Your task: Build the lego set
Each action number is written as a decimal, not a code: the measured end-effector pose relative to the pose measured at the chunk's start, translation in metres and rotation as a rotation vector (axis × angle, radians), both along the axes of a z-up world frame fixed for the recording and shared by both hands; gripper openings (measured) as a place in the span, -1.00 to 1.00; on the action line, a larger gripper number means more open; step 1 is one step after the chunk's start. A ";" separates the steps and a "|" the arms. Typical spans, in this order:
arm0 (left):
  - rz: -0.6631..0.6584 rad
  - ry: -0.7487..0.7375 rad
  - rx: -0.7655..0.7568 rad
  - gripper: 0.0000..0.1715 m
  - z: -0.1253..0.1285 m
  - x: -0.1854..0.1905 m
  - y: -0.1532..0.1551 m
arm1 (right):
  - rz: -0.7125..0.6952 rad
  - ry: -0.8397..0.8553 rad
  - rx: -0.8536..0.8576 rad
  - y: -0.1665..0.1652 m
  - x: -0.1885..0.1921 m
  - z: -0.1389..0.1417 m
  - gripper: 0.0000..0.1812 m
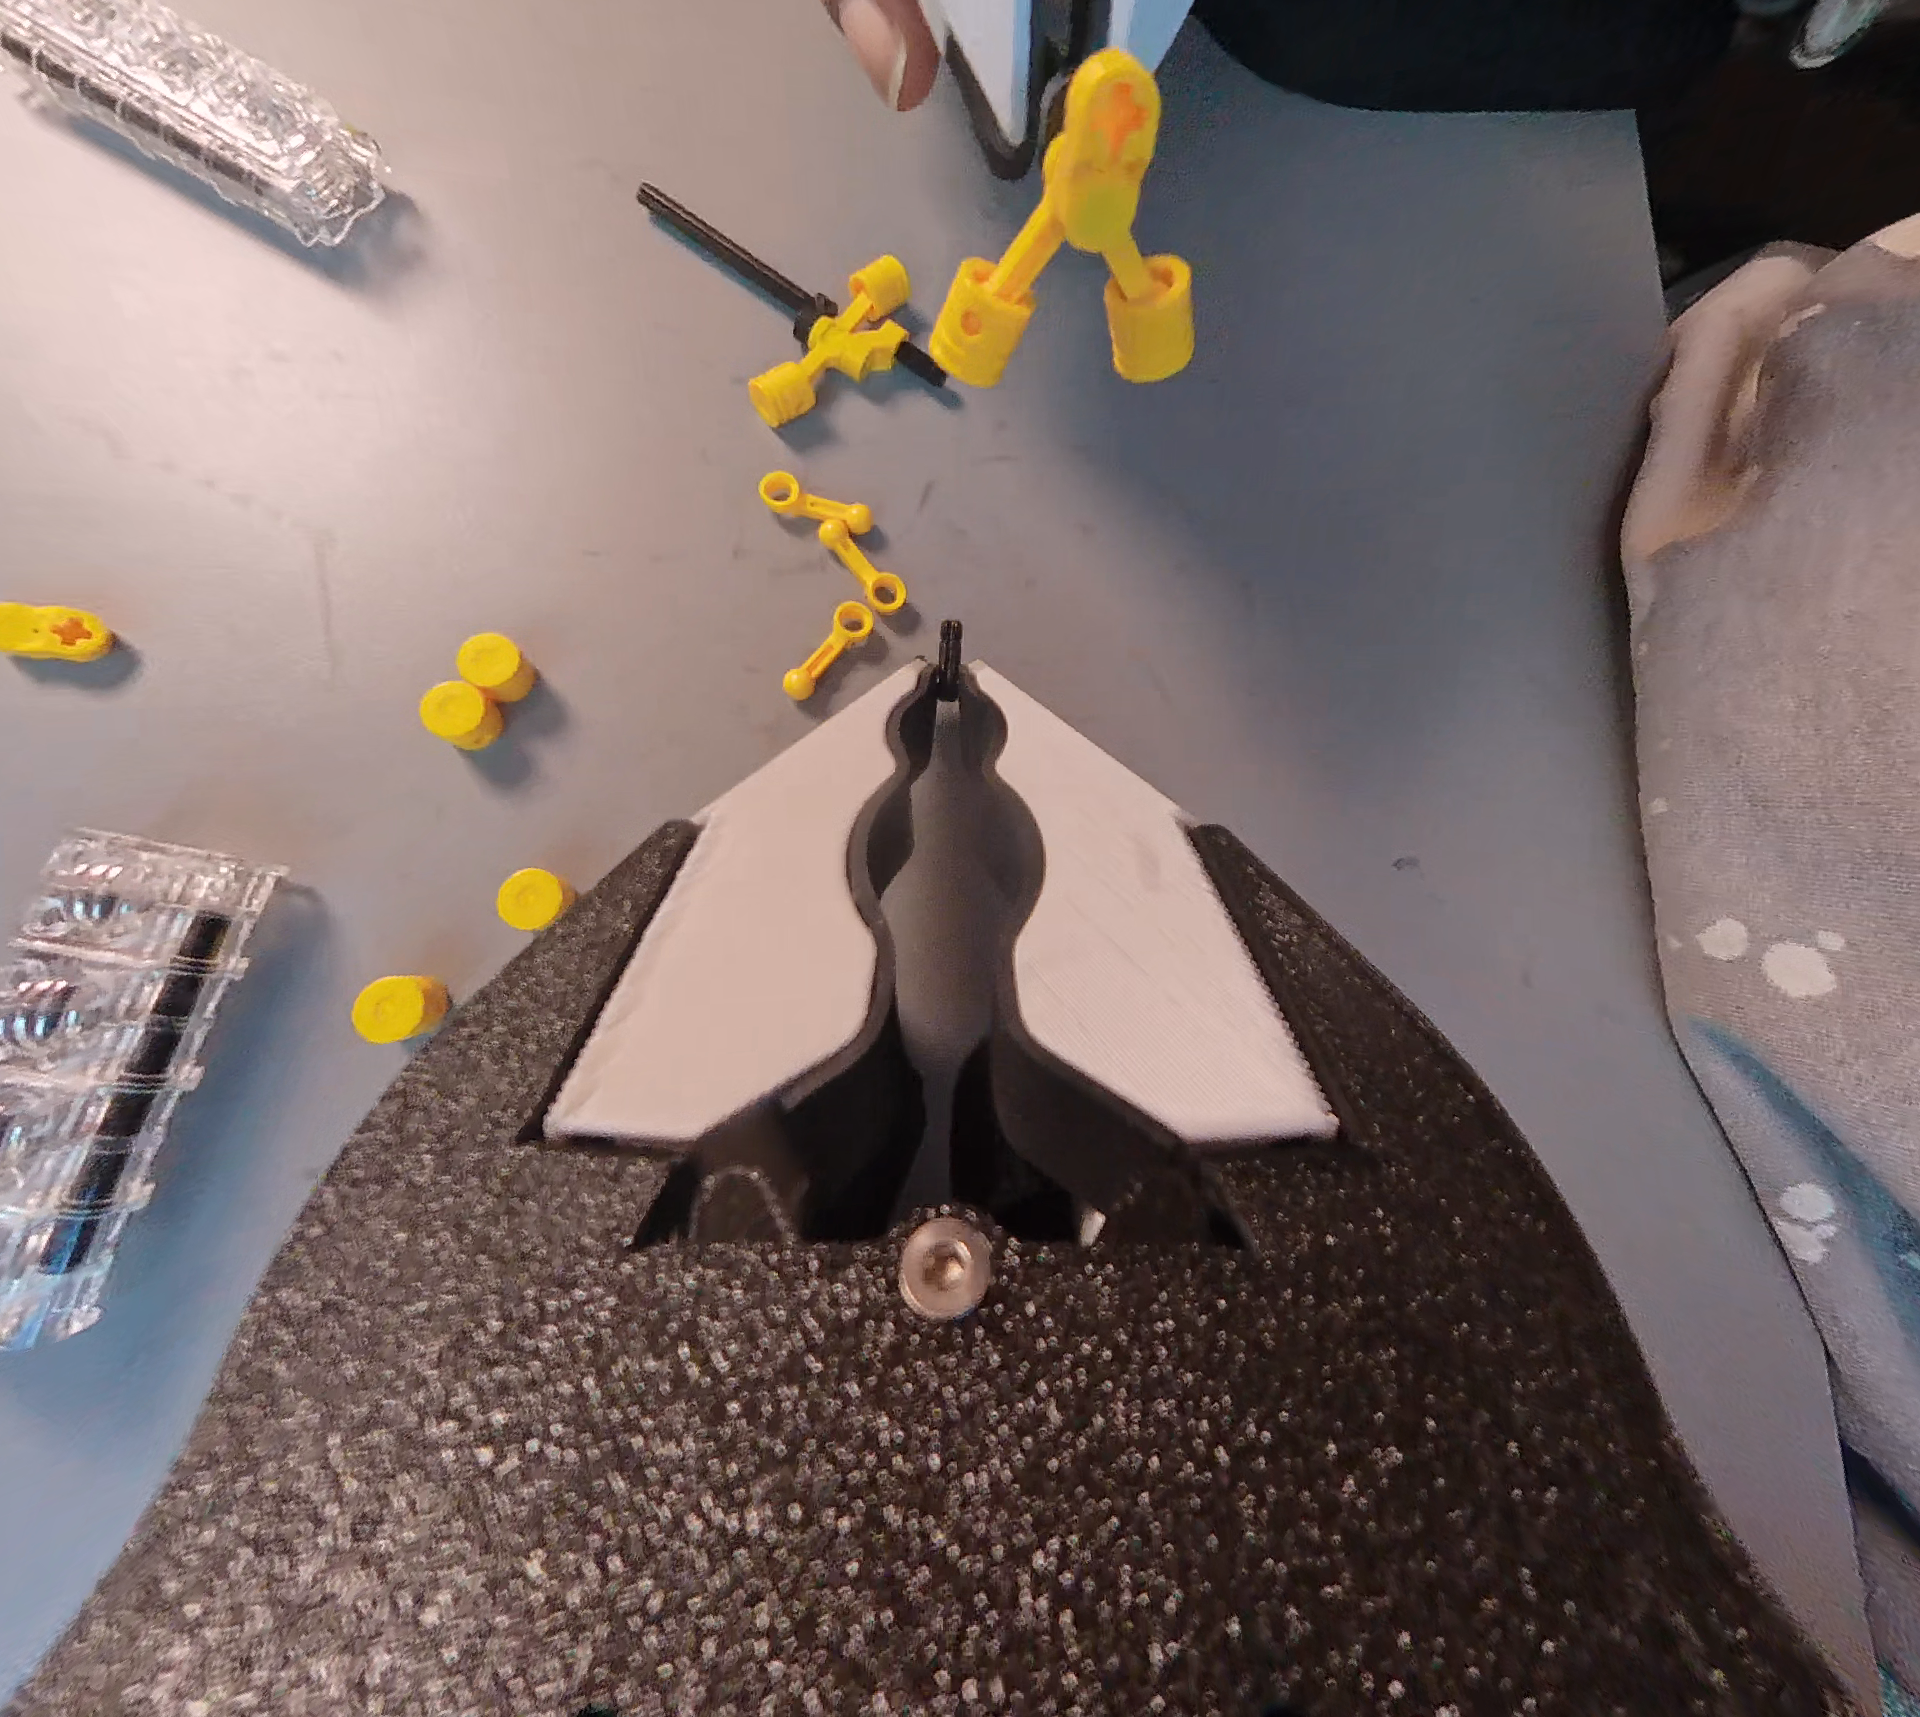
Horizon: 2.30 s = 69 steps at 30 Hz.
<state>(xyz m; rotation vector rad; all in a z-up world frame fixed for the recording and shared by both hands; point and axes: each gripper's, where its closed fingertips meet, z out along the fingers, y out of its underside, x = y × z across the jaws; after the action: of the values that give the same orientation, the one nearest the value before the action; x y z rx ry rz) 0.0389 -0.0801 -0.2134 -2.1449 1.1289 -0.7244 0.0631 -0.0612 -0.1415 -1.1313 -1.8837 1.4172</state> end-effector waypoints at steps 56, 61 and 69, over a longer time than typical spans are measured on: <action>-0.011 -0.067 0.001 -0.96 0.011 0.008 -0.002 | -0.035 -0.338 0.463 -0.004 -0.002 -0.069 -0.92; -0.002 -0.096 -0.011 -0.96 0.015 0.011 -0.001 | -0.041 -0.348 0.514 -0.004 -0.003 -0.068 -0.92; 0.031 -0.110 -0.052 -0.96 0.018 0.010 -0.001 | -0.041 -0.359 0.584 -0.006 -0.004 -0.067 -0.92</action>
<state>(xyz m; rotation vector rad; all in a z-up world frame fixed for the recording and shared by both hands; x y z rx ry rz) 0.0490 -0.0810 -0.1956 -2.1329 1.0274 -0.8546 0.0594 -0.0670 -0.2085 -1.1548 -2.2896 0.5845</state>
